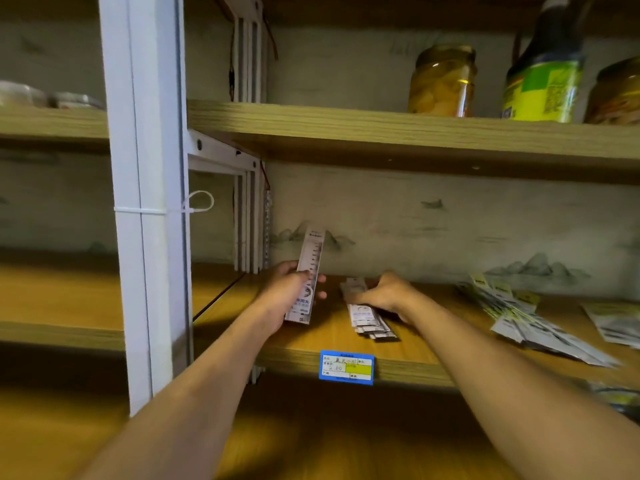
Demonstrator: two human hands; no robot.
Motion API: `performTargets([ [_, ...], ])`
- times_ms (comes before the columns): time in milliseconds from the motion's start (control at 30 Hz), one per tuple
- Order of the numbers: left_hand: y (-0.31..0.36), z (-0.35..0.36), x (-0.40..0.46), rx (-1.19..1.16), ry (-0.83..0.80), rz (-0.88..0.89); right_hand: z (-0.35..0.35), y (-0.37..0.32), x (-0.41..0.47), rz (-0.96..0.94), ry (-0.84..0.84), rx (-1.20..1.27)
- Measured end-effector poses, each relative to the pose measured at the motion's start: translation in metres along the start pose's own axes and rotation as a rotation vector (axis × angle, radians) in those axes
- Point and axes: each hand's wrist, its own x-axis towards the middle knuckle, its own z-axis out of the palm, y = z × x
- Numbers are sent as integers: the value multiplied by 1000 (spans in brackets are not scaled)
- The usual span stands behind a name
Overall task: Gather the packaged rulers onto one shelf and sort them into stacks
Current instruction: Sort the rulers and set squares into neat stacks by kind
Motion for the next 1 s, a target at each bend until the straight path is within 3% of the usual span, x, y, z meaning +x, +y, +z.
performTargets([
  [233, 0, 2, -4, 65, -34, 13, -22, 10, -2, 58, 28, 329],
  [467, 1, 10, -12, 385, -50, 144, -35, 5, -5, -111, 59, 520],
  [633, 6, 0, -21, 197, -49, 87, -24, -22, -9, -237, 33, 640],
  [767, 8, -4, -25, 133, -24, 104, -3, -45, -21, -288, -59, 616],
  [867, 9, -3, -27, 100, -60, 117, 11, -54, -20, -303, -31, 631],
  [1000, 9, -5, -32, 68, -122, 131, 16, -60, -13, -310, 122, 311],
])
